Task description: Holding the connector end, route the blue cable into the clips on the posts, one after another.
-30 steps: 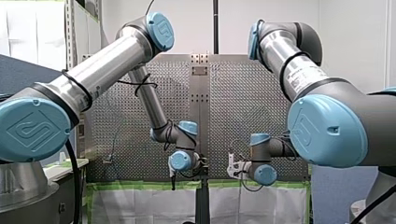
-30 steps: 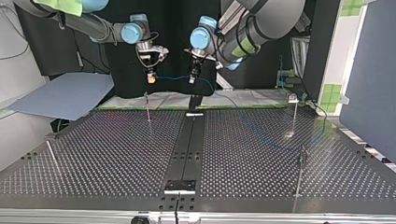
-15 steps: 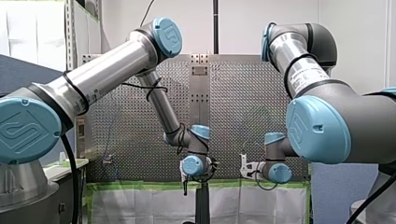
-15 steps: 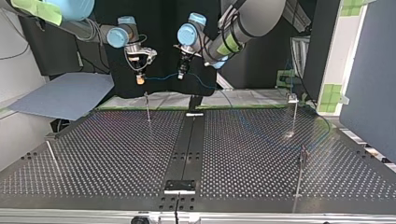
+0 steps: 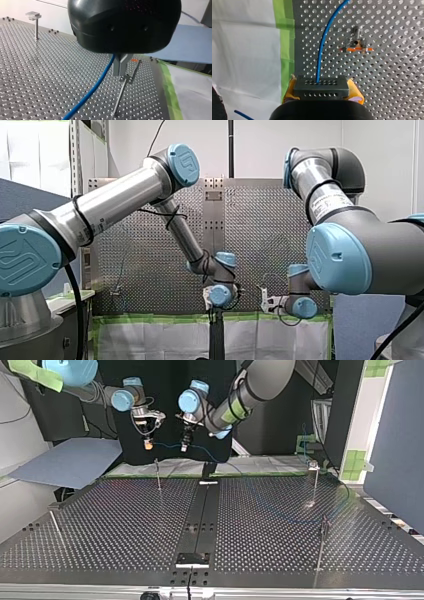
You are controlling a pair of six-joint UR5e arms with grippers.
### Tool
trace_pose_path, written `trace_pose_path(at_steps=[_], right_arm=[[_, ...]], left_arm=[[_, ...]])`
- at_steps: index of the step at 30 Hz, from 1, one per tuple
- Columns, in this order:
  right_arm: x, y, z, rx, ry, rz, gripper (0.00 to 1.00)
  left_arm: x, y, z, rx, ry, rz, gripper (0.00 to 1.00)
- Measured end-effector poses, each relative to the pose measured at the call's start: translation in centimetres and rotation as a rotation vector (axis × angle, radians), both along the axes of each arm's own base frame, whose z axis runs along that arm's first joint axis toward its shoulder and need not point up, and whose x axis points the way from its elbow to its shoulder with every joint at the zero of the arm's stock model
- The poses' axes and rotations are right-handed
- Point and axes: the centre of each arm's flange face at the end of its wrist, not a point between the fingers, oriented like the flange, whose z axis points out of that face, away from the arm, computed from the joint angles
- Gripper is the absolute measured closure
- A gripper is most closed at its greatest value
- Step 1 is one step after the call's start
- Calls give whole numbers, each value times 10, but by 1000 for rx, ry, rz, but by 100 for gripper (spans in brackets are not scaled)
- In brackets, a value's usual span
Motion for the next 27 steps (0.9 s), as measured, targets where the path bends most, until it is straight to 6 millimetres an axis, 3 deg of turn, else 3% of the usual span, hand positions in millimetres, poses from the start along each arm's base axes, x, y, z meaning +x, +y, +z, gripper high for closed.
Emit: trace_pose_path(at_steps=[4,10,17,21,27], right_arm=[[-8,-4,-2,3,-1,1,100],[-15,-7,-2,7,-2,0,100],[-41,-20,-3,13,-15,-1,100],[-52,-25,-2,12,-26,12,100],[-49,-29,0,0,-42,59,100]], left_arm=[[0,-6,-1,0,-4,1,100],[-2,-17,-18,16,-14,15,100],[-2,-30,-39,51,-11,19,100],[4,-40,-35,43,-26,26,100],[12,-48,-32,32,-43,43,100]])
